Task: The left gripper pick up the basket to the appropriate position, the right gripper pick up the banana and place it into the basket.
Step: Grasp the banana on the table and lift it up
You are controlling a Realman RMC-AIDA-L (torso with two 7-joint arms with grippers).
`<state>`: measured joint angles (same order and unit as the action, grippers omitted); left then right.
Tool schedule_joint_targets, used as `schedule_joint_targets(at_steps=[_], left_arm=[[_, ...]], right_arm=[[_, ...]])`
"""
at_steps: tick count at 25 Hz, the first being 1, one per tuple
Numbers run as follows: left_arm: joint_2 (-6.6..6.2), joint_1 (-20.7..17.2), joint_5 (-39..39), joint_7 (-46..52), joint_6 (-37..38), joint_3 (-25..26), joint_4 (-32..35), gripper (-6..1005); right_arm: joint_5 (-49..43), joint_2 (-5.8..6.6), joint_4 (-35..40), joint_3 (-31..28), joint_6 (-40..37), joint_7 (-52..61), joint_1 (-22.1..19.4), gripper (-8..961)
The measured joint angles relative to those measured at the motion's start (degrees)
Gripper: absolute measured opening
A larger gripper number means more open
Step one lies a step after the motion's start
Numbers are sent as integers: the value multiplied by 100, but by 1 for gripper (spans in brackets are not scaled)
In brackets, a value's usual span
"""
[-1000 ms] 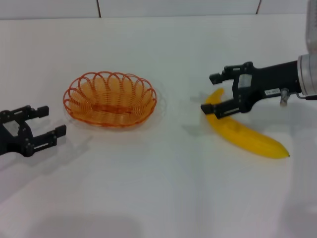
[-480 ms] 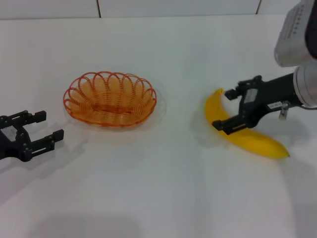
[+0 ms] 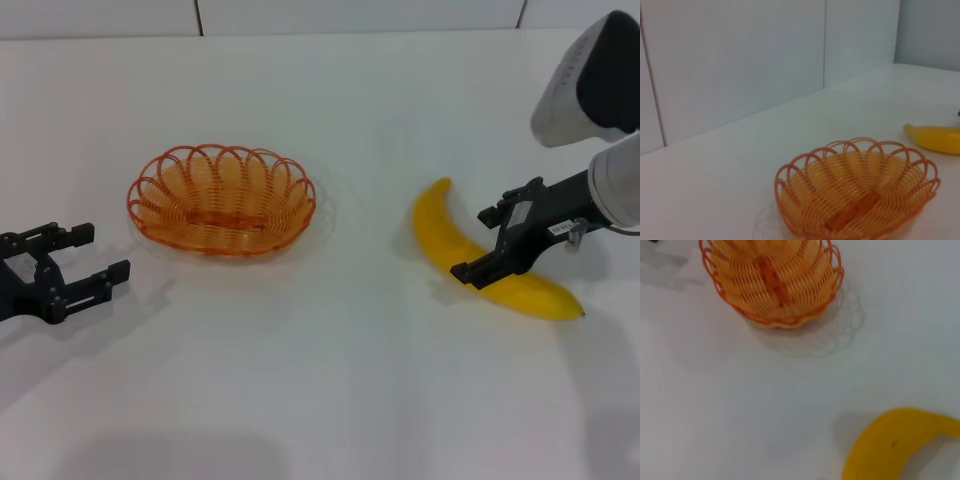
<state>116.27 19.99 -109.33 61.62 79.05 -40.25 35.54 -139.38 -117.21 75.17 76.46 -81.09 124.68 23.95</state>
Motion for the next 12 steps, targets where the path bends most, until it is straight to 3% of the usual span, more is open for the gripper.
schedule_joint_targets(at_steps=[12], left_arm=[[0, 9, 0, -2, -5, -17, -3, 700]], right_arm=[[-161, 25, -822, 15, 91, 18, 468, 830]])
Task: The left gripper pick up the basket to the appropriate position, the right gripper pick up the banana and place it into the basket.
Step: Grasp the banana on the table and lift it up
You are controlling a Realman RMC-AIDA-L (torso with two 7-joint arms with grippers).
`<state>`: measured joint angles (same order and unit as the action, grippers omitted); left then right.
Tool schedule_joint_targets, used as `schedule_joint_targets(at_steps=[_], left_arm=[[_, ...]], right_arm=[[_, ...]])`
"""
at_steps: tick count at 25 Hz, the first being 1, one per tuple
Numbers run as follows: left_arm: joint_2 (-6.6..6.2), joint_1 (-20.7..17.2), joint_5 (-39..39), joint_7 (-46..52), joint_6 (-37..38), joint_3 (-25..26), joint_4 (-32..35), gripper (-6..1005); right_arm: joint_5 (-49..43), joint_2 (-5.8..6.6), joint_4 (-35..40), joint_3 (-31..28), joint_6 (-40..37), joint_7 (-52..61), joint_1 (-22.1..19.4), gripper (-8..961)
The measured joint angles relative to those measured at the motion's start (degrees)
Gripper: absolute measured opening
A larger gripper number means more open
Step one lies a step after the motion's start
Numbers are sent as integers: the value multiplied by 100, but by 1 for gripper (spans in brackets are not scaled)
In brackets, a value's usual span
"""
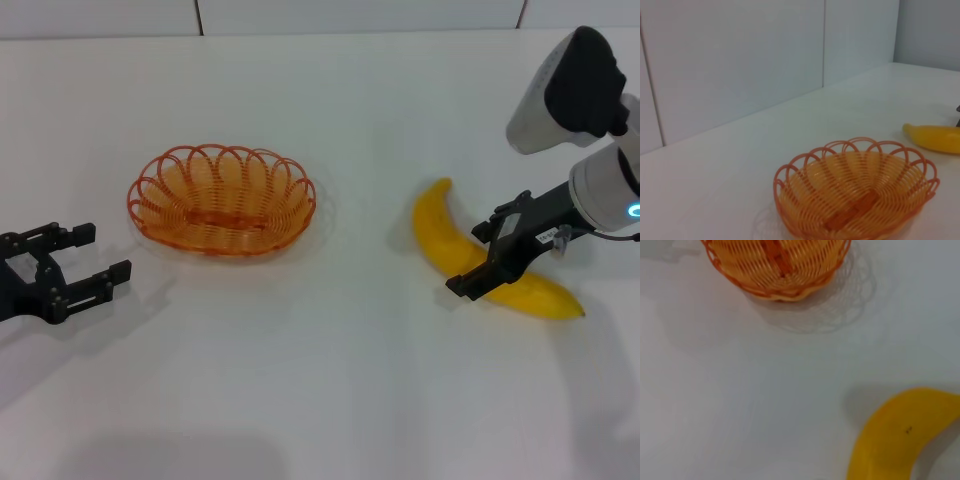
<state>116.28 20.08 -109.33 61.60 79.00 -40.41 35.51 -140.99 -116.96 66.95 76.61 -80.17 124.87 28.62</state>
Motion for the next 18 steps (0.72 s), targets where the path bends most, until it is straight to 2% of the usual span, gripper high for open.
schedule_joint_targets(at_steps=[14, 18], left_arm=[[0, 22, 0, 0, 2, 19, 0, 700], [0, 23, 0, 0, 2, 34, 0, 700]], right_arm=[[-69, -2, -258, 2, 92, 10, 108, 793], [-64, 0, -229, -6, 56, 48, 109, 640]])
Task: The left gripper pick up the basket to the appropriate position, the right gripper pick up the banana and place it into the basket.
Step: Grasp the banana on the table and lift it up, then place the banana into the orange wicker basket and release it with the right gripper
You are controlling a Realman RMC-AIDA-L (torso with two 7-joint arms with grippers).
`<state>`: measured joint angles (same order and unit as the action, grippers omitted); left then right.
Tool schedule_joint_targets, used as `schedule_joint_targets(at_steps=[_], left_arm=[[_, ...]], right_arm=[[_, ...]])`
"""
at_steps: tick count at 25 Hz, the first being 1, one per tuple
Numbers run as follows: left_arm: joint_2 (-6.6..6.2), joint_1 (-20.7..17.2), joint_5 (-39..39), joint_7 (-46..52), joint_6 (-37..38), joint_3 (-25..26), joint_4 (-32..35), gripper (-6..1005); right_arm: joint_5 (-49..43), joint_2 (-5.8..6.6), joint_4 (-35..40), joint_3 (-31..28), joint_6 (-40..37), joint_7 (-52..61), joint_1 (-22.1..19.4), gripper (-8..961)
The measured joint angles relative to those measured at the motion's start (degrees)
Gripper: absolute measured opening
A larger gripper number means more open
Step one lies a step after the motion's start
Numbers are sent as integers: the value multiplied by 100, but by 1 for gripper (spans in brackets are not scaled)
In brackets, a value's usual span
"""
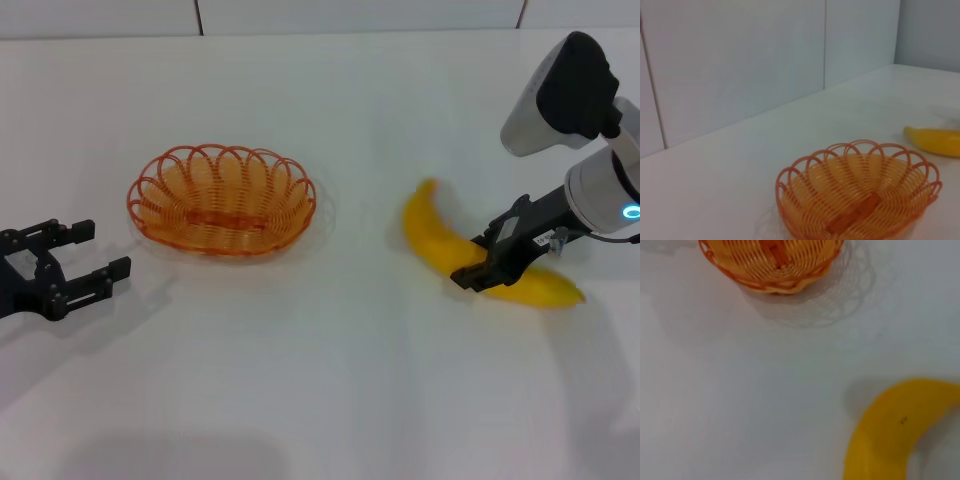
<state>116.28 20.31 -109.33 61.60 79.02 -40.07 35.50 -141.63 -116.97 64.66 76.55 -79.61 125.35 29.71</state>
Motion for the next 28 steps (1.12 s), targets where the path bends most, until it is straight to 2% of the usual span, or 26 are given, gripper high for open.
schedule_joint_targets(at_steps=[2, 7, 11, 16, 21, 28], left_arm=[[0, 0, 0, 0, 0, 4, 0, 700], [0, -14, 0, 0, 0, 14, 0, 700], [0, -27, 0, 0, 0, 17, 0, 700], [1, -3, 0, 0, 0, 6, 0, 700], [9, 4, -1, 0, 0, -24, 0, 700], [27, 67, -1, 0, 0, -38, -4, 700]], right_arm=[[25, 4, 18, -23, -73, -2, 0, 563], [209, 7, 458, -60, -420, -35, -68, 478], [503, 8, 1082, -41, -621, -64, -216, 478], [1177, -17, 1302, 77, -486, -442, -224, 479], [1636, -27, 1239, 849, 416, -542, -1, 478], [1633, -35, 1012, 2396, 2032, -87, 629, 479]])
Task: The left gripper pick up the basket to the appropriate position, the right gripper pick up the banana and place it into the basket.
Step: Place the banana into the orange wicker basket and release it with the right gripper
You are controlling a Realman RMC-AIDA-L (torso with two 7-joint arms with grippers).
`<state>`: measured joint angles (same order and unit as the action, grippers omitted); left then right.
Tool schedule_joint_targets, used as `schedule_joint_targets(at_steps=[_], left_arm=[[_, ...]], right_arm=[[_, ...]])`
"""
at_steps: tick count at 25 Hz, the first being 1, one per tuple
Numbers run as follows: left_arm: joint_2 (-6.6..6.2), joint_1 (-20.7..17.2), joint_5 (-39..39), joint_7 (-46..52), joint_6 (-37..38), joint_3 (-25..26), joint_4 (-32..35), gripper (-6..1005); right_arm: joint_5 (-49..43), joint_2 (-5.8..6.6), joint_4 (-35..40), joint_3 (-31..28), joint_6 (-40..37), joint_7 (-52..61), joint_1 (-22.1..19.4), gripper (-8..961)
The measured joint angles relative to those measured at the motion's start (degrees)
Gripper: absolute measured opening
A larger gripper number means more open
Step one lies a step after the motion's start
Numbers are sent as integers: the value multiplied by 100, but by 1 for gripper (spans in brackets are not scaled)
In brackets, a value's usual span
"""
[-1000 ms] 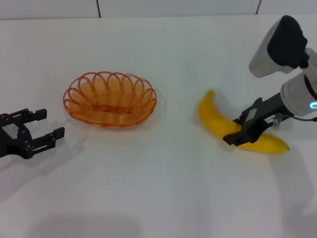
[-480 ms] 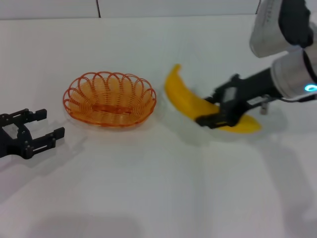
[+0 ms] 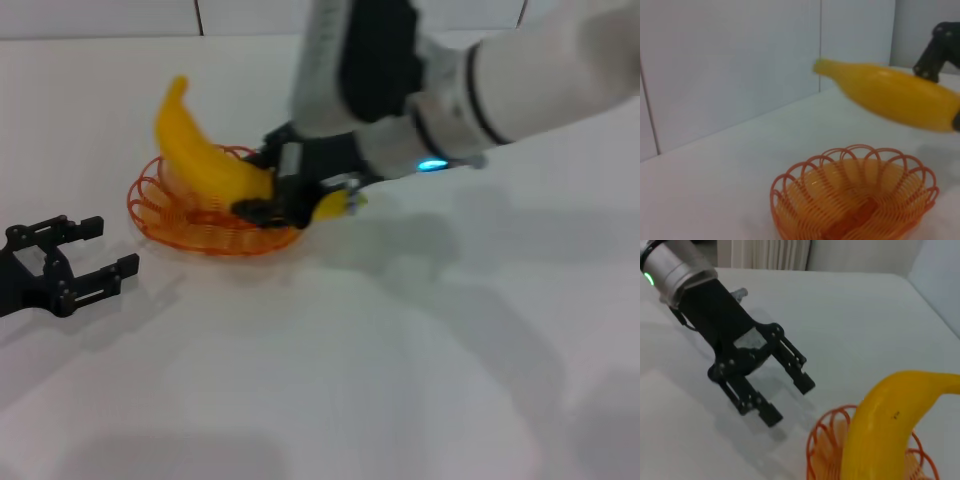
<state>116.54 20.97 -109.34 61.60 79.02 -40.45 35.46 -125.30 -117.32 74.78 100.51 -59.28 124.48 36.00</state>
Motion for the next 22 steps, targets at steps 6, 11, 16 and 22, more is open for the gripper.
schedule_joint_targets(at_steps=[6, 11, 16, 22], left_arm=[[-12, 137, -10, 0, 0, -2, -175, 700], [-15, 158, -14, -7, -1, -7, -198, 700], [-18, 160, -17, -17, -59, -7, -200, 700], [-16, 168, -18, -18, -97, -7, -214, 700]], right_arm=[[28, -8, -739, 416, 746, 169, 487, 479], [87, -17, -1207, 723, 1413, 183, 700, 478], [178, -19, -1333, 938, 1618, 180, 727, 478], [191, -20, -1494, 1146, 1644, 150, 789, 479]])
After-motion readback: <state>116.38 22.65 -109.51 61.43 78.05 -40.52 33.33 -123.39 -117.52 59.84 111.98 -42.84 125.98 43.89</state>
